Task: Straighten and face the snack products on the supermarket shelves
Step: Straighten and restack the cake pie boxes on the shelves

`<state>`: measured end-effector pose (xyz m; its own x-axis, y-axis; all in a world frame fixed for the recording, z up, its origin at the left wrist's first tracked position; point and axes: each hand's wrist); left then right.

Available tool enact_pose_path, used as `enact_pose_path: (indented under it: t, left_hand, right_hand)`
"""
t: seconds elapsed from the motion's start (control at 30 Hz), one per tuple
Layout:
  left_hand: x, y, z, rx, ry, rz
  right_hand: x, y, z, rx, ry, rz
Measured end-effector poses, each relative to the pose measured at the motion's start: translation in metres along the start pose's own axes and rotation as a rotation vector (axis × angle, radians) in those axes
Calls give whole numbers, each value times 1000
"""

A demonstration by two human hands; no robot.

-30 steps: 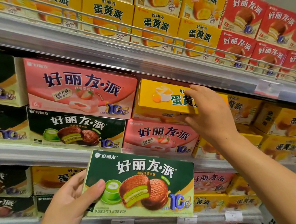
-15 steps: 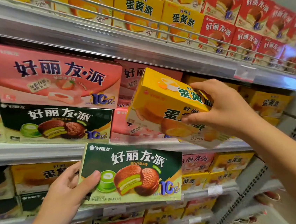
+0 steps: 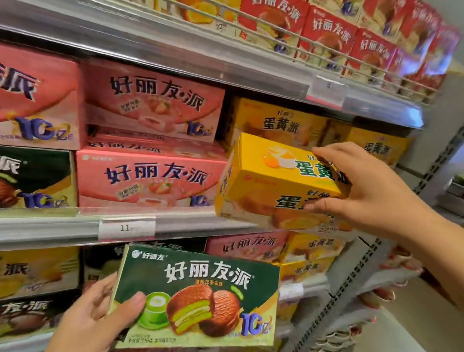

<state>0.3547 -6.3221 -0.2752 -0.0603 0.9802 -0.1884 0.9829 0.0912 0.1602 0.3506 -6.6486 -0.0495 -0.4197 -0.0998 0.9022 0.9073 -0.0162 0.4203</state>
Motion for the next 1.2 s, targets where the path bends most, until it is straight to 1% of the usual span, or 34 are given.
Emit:
enact_pose_path:
  t: [0.17, 0.23, 0.3, 0.47, 0.67, 0.83, 1.0, 1.2]
  left_hand:
    - [-69, -5, 19, -87, 15, -96]
    - [-91, -8, 21, -112, 16, -107]
    - [-109, -11, 21, -107, 7, -112]
    - [-130, -18, 22, -99, -12, -196]
    - [-139, -21, 13, -131, -6, -235]
    - [-141, -19, 10, -107, -20, -258]
    - [-137, -16, 2, -81, -14, -271]
    - [-131, -14, -1, -86, -14, -274]
  right_hand:
    - [-1, 37, -61, 136, 21, -50]
    - [-1, 52, -78, 179, 31, -72]
    - [-1, 65, -91, 210, 50, -91]
    - [-4, 86, -102, 240, 172, -83]
    - [-16, 100, -92, 340, 25, -163]
    - [-23, 118, -79, 389, -154, -208]
    - [-33, 141, -63, 314, -221, -164]
    - [-38, 162, -53, 223, -190, -96]
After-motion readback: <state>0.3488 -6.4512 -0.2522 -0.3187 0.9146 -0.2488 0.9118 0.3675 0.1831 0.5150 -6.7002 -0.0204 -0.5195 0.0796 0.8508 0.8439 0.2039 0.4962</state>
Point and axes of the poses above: each hand's wrist, its own y-axis towards the middle knuckle, its own x-axis out of the back of the hand, z = x × y, and after that the axes turned 15 degrees about -x, right-handed
